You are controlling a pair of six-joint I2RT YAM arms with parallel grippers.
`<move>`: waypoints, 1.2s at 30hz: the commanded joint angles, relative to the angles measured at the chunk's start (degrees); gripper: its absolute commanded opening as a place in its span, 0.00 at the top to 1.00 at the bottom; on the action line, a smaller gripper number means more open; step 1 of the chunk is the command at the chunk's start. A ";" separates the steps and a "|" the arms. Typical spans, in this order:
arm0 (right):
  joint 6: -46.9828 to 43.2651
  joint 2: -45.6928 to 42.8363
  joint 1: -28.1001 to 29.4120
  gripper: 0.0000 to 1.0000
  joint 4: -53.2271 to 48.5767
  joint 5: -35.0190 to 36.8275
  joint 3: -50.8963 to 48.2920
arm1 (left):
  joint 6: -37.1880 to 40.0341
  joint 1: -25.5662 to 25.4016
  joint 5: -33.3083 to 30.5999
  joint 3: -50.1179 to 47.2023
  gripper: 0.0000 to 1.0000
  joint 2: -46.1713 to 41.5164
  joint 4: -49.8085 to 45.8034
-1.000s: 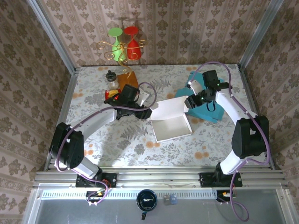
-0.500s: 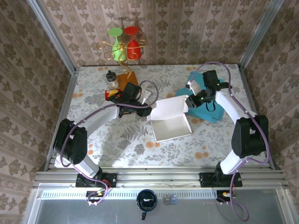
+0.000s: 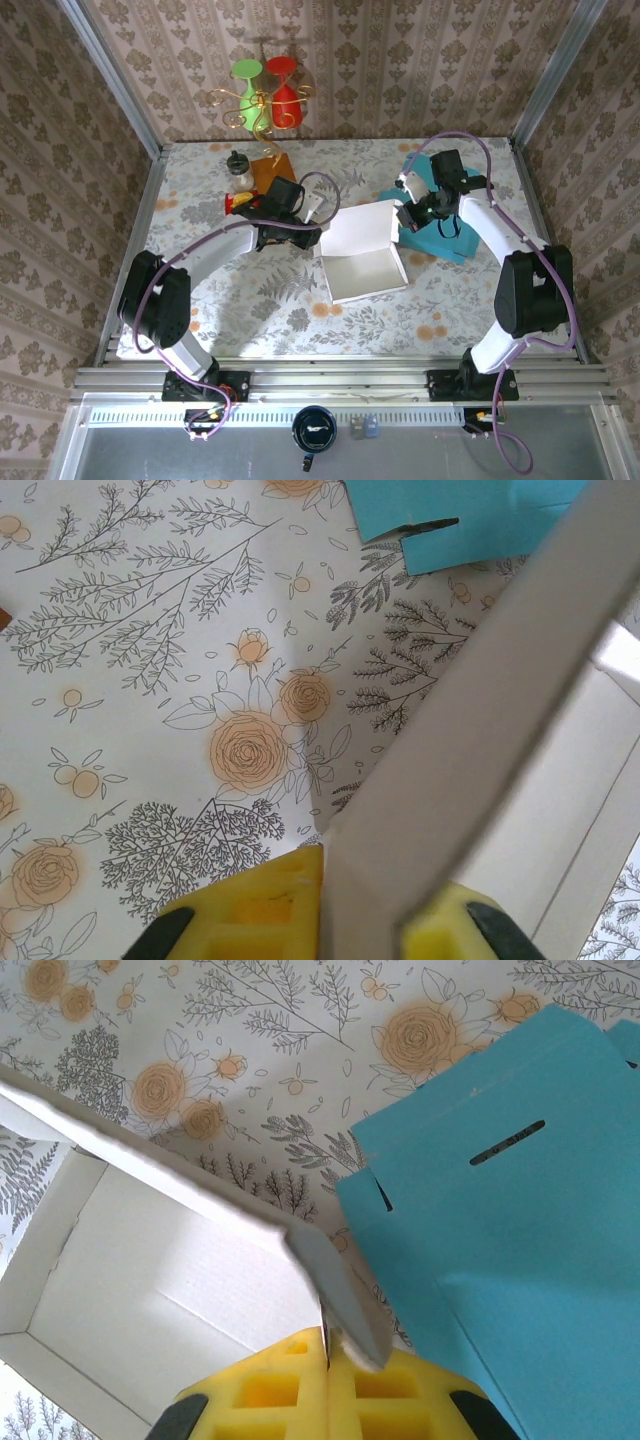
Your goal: Fold the paper box
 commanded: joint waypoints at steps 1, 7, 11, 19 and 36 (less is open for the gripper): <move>1.20 -0.50 0.99 0.98 0.85 0.93 0.56 | -0.71 -0.04 -0.66 2.17 0.91 0.63 -0.94; 2.86 -1.90 1.72 0.99 2.69 2.34 -1.22 | -1.45 0.00 -1.47 2.76 0.99 0.92 -0.70; 2.69 -1.95 1.63 0.94 2.95 2.36 -1.34 | -0.30 -0.05 -0.71 2.84 1.00 0.78 -0.60; 0.26 1.11 0.71 0.80 1.00 -1.01 1.12 | 3.85 0.09 1.42 2.55 1.00 0.19 -1.11; 1.29 4.06 1.05 1.00 0.47 -1.32 3.91 | 1.22 0.75 -0.84 3.79 1.00 1.01 -1.64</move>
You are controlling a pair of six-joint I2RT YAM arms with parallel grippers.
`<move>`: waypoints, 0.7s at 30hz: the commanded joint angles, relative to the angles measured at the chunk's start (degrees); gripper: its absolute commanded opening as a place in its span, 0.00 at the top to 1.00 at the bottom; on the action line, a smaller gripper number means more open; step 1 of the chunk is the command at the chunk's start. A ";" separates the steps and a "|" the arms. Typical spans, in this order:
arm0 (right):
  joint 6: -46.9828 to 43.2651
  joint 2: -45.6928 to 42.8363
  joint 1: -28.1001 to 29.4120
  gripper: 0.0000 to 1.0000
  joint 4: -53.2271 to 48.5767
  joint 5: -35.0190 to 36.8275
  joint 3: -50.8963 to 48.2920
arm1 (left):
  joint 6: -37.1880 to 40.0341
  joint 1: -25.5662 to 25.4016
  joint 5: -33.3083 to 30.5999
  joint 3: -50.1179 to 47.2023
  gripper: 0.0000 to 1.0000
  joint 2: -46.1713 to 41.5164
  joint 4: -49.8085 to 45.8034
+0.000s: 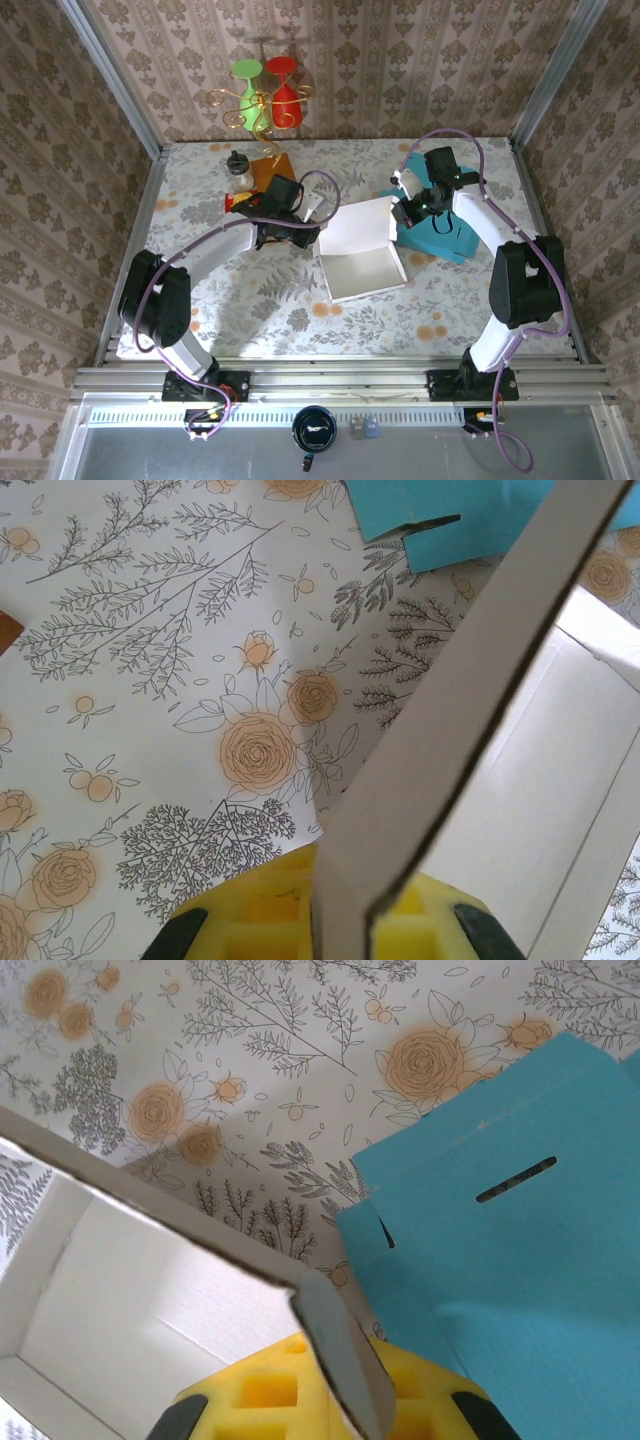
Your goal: Fold the paper box
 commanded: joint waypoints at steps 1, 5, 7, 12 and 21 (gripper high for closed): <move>1.27 -0.05 0.69 1.00 -0.81 0.38 1.16 | -2.28 0.01 -1.85 3.02 1.00 1.07 -0.59; 5.54 -1.08 2.57 1.00 0.91 4.49 0.95 | -9.26 -0.91 -8.26 6.23 1.00 2.60 -2.05; 9.42 -1.83 4.14 1.00 2.81 8.46 0.75 | -13.75 -1.47 -11.51 8.40 1.00 3.28 -2.91; 16.73 -3.70 8.49 1.00 8.23 16.31 0.05 | -22.66 -2.46 -18.57 14.39 1.00 6.15 -7.58; 31.51 -1.77 13.89 1.00 13.75 21.08 2.12 | -27.79 -1.55 -24.11 18.90 1.00 7.82 -10.69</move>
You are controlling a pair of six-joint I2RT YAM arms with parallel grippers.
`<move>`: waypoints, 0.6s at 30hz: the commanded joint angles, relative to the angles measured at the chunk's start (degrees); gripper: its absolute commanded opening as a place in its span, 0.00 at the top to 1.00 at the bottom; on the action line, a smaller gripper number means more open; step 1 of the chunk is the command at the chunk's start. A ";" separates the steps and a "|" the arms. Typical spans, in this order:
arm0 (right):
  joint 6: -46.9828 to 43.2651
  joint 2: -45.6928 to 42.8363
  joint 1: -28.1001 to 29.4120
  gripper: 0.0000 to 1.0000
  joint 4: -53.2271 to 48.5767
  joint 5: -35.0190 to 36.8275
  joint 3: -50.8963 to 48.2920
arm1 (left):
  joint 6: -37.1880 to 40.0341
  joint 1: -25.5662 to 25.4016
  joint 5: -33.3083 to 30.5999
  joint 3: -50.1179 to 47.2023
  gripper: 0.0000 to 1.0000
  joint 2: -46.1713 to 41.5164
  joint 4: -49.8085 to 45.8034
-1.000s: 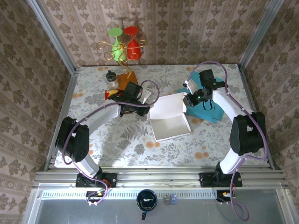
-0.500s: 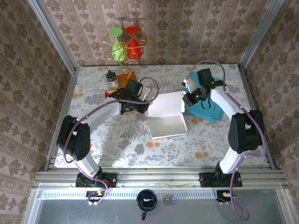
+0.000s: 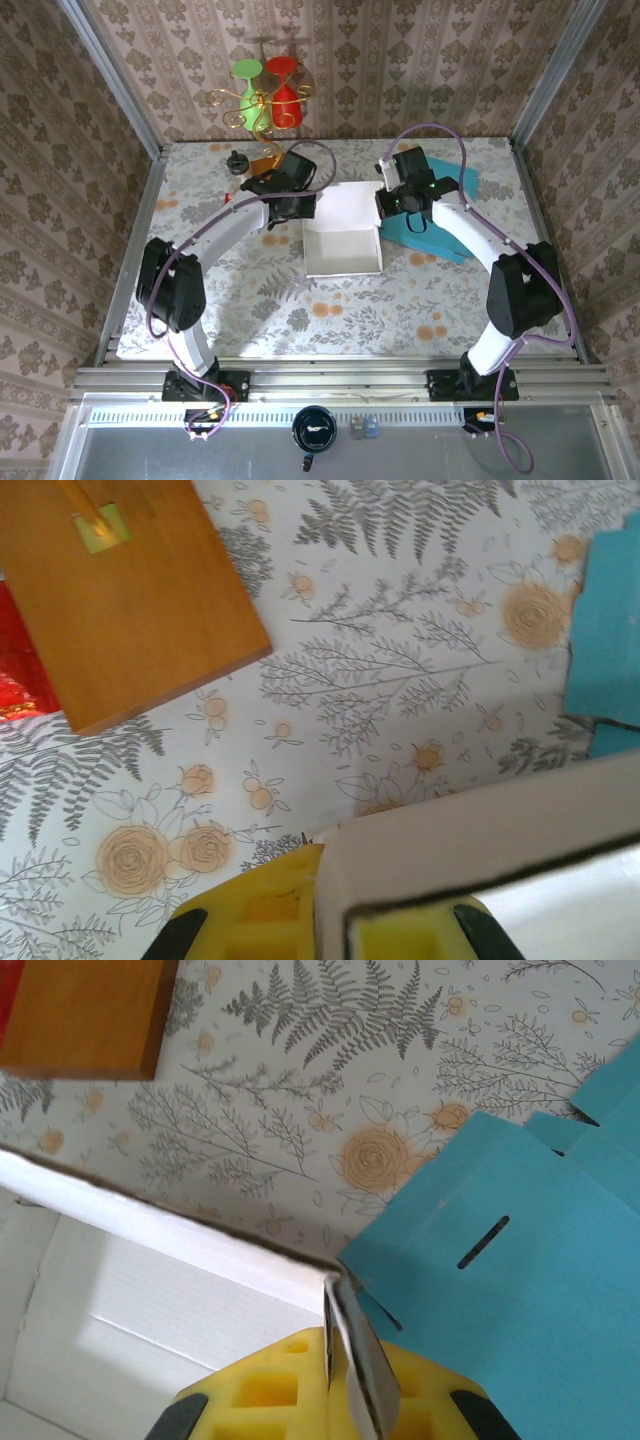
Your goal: Fold the paper box
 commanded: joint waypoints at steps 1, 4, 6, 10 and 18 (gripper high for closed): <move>8.09 1.51 2.94 1.00 3.07 2.09 2.98 | -3.97 0.04 -0.94 2.25 1.00 0.52 0.29; 11.40 3.30 4.86 1.00 2.71 4.52 4.89 | -5.01 0.80 -0.59 1.89 1.00 0.88 1.38; 12.92 3.80 5.61 1.00 3.08 5.72 5.20 | -5.55 1.18 -0.78 0.59 1.00 0.50 3.19; 16.09 3.75 6.18 1.00 5.81 7.10 3.41 | -5.99 2.11 0.36 -3.91 1.00 -1.13 9.63; 19.02 2.54 6.71 1.00 15.05 5.11 -2.78 | -4.23 3.14 3.25 -12.19 1.00 -4.02 22.02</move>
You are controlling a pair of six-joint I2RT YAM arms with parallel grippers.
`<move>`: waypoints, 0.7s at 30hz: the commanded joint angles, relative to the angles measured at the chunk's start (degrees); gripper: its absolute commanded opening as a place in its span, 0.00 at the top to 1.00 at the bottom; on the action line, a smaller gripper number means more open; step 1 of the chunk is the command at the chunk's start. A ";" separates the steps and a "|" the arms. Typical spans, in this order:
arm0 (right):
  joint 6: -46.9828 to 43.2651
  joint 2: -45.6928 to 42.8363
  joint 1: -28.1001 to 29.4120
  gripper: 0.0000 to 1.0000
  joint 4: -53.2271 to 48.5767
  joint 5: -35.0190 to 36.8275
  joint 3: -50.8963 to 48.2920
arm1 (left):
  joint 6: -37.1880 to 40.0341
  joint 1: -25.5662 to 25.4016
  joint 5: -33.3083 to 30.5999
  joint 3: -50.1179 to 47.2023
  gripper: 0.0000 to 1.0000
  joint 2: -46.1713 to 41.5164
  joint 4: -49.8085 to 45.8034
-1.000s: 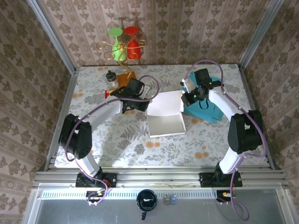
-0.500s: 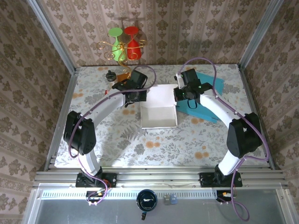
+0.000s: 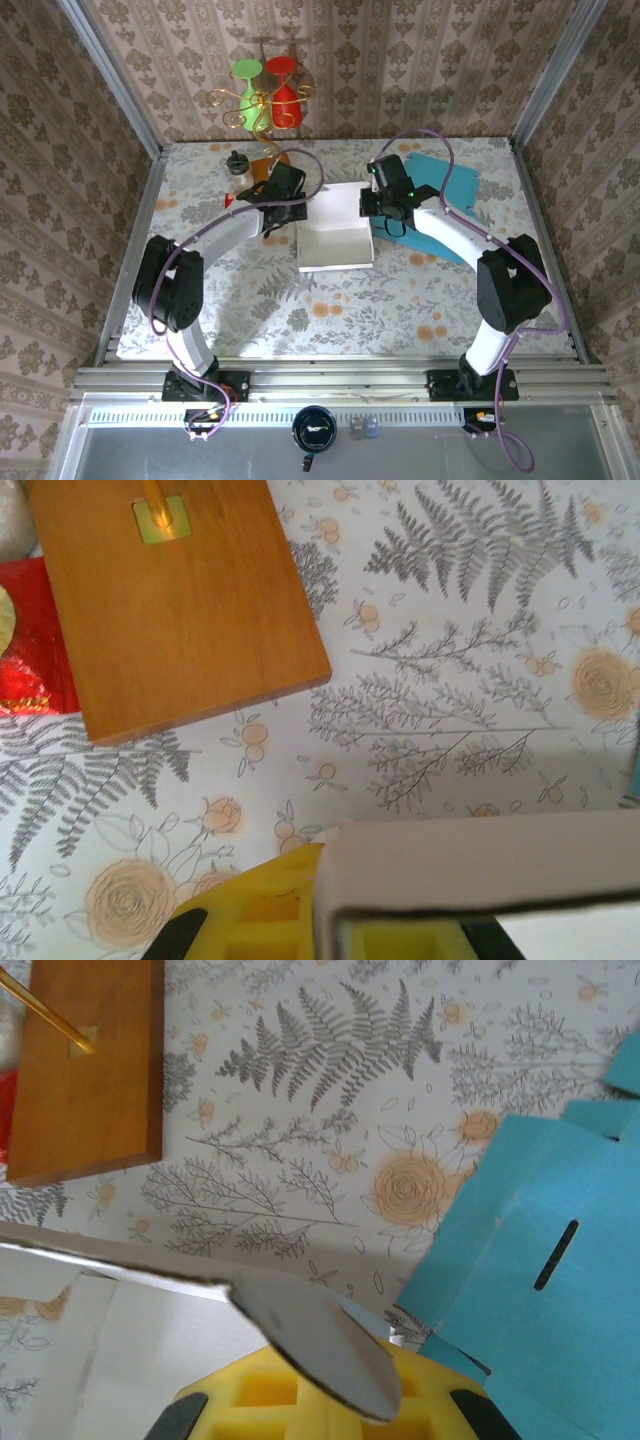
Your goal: Fold the paper box
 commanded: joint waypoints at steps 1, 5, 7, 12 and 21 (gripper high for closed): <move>2.81 -0.72 1.49 1.00 6.21 -2.35 -0.88 | 0.27 -0.08 4.05 -1.77 1.00 -3.29 7.64; 2.83 -0.61 1.70 1.00 6.42 -2.33 -1.33 | 0.47 0.18 4.75 -2.86 1.00 -3.81 9.13; 2.84 -0.65 1.79 1.00 6.50 -2.18 -1.41 | 0.62 0.19 5.07 -3.04 1.00 -3.90 9.37; 2.81 -0.49 1.88 1.00 7.42 -2.26 -1.84 | 1.27 0.19 5.87 -4.26 1.00 -4.48 11.57; 1.19 -0.54 1.88 1.00 14.48 -3.40 -4.82 | 4.81 0.45 7.62 -8.53 1.00 -5.91 20.89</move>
